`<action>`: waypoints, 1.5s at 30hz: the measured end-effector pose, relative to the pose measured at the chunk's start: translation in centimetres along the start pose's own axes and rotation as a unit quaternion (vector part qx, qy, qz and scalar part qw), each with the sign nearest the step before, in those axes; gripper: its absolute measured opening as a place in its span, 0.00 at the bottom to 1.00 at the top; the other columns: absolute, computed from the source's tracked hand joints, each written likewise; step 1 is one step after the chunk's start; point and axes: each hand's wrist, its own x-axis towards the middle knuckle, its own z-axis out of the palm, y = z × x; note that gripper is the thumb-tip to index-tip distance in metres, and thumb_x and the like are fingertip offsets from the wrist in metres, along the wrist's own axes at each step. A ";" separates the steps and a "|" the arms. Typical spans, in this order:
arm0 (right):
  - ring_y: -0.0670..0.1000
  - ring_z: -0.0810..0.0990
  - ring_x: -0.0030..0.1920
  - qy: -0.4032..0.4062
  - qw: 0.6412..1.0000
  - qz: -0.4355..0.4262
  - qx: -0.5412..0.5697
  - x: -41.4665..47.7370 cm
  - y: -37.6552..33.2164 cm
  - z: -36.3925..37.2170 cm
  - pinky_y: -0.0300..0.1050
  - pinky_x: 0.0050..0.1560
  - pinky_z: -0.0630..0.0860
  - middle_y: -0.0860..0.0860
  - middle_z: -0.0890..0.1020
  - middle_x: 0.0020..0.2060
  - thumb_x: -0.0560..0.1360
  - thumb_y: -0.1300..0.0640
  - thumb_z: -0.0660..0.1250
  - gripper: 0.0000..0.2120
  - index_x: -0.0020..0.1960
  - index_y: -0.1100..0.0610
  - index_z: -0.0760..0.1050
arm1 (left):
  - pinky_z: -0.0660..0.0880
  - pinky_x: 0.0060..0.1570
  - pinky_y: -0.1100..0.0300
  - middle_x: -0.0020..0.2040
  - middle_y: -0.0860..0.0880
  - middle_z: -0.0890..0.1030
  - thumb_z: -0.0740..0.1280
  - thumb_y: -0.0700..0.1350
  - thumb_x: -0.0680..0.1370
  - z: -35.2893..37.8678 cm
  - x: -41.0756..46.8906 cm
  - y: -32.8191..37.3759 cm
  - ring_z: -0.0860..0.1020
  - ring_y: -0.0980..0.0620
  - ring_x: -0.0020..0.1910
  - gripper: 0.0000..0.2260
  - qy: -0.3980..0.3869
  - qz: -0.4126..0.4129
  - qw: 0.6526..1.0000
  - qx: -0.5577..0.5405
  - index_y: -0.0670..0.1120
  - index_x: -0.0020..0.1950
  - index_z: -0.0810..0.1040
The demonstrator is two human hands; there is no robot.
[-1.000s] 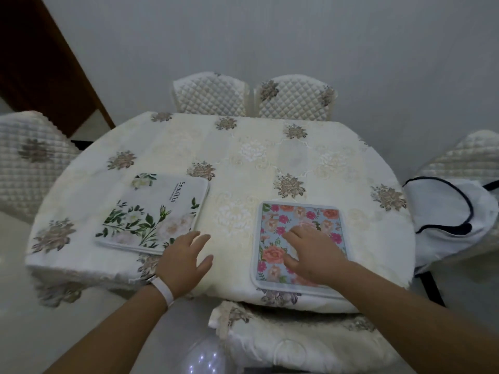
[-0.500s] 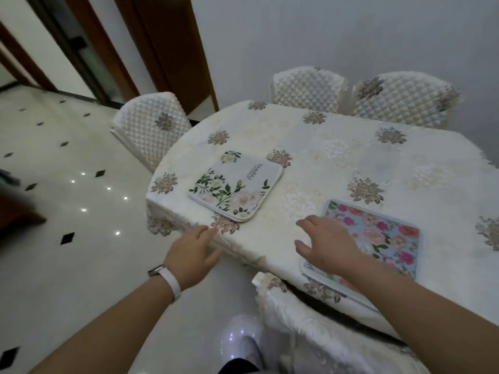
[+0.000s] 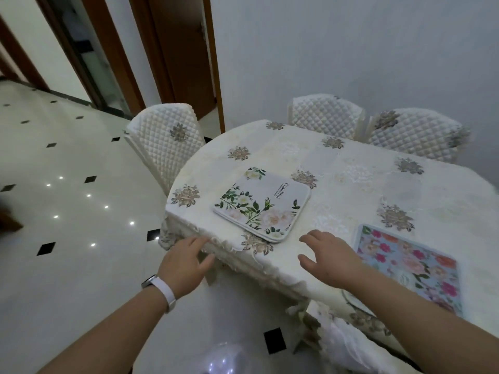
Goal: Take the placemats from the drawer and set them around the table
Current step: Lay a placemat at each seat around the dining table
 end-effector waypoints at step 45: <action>0.54 0.75 0.57 -0.066 0.989 0.130 0.020 24.9 1.5 8.5 0.51 0.55 0.73 0.51 0.77 0.57 0.77 0.41 0.55 0.21 0.62 0.52 0.73 | 0.74 0.53 0.51 0.62 0.49 0.79 0.52 0.61 0.75 6.3 28.5 -7.8 0.77 0.45 0.59 0.26 -0.178 0.140 0.967 0.120 0.50 0.64 0.78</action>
